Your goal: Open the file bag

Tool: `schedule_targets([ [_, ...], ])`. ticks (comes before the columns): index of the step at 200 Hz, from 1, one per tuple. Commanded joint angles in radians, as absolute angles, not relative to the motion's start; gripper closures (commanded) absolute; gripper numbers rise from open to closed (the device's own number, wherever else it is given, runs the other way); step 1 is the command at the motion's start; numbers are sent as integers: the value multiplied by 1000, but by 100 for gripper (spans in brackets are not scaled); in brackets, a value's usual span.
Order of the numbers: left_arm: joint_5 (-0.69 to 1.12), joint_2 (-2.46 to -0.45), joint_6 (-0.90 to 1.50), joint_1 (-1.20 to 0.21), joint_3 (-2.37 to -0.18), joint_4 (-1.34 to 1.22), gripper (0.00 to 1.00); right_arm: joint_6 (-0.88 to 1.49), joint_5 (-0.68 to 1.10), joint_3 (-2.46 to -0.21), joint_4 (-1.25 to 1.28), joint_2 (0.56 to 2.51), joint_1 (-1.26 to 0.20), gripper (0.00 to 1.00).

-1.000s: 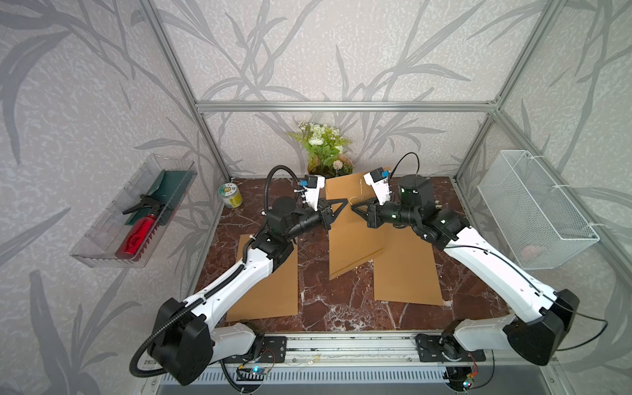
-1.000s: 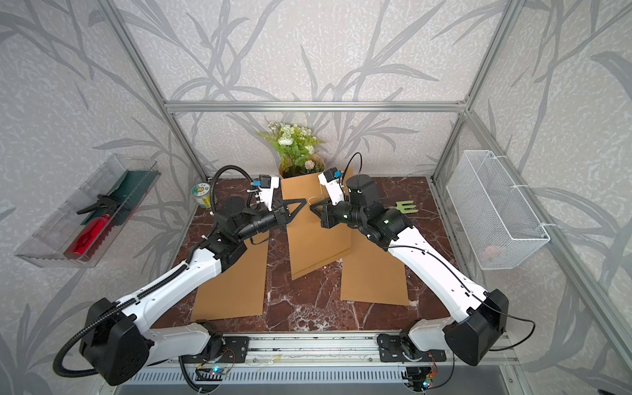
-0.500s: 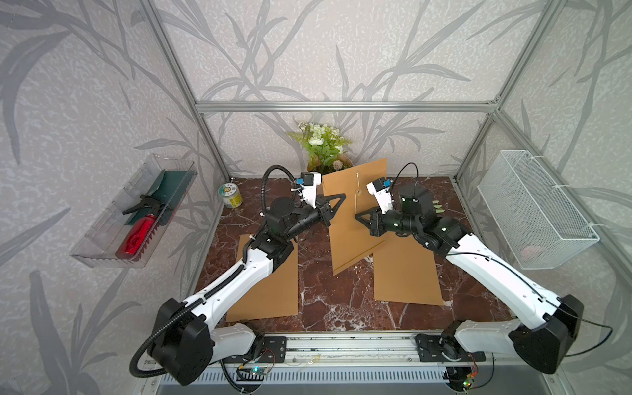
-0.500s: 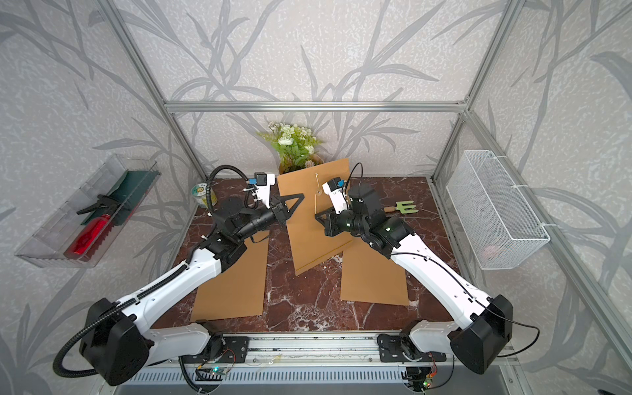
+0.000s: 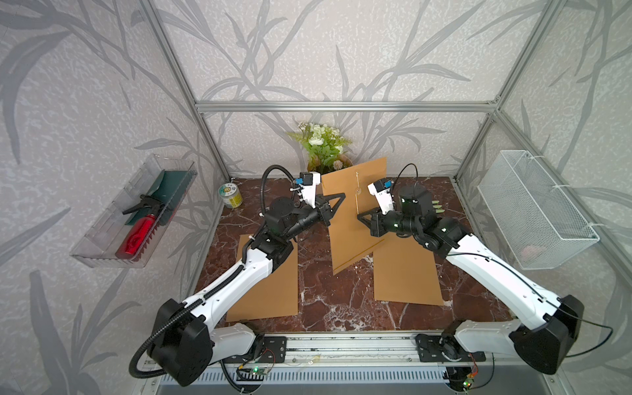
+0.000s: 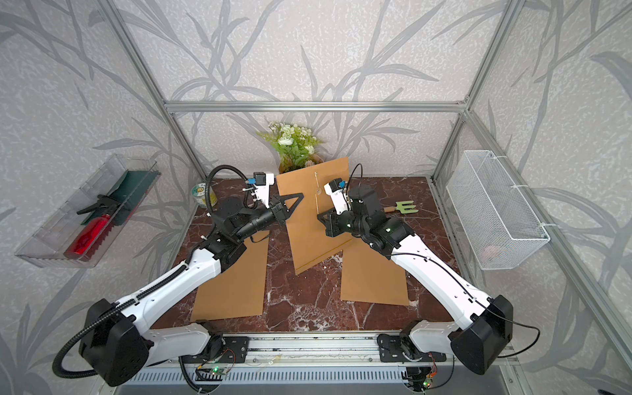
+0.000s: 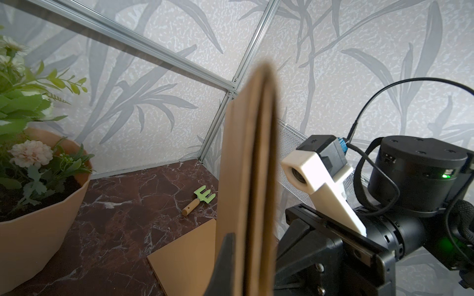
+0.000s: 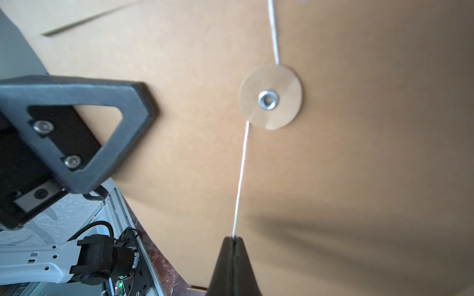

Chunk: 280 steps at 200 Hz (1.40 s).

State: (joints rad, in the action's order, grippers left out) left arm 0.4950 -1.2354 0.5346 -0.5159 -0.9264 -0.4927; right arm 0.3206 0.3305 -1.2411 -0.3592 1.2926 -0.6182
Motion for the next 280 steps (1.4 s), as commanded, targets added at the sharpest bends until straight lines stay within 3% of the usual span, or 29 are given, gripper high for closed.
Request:
schedule_targets([
  [1, 492, -1194, 531, -511, -938, -518, 100, 306, 313, -1231, -373, 1262, -607, 100],
  [162, 543, -1168, 508, -508, -931, -461, 100, 289, 351, -1245, -378, 1267, -455, 100],
  [280, 599, -1178, 485, -507, -925, -427, 100, 251, 361, -1359, -414, 1305, -442, 100],
])
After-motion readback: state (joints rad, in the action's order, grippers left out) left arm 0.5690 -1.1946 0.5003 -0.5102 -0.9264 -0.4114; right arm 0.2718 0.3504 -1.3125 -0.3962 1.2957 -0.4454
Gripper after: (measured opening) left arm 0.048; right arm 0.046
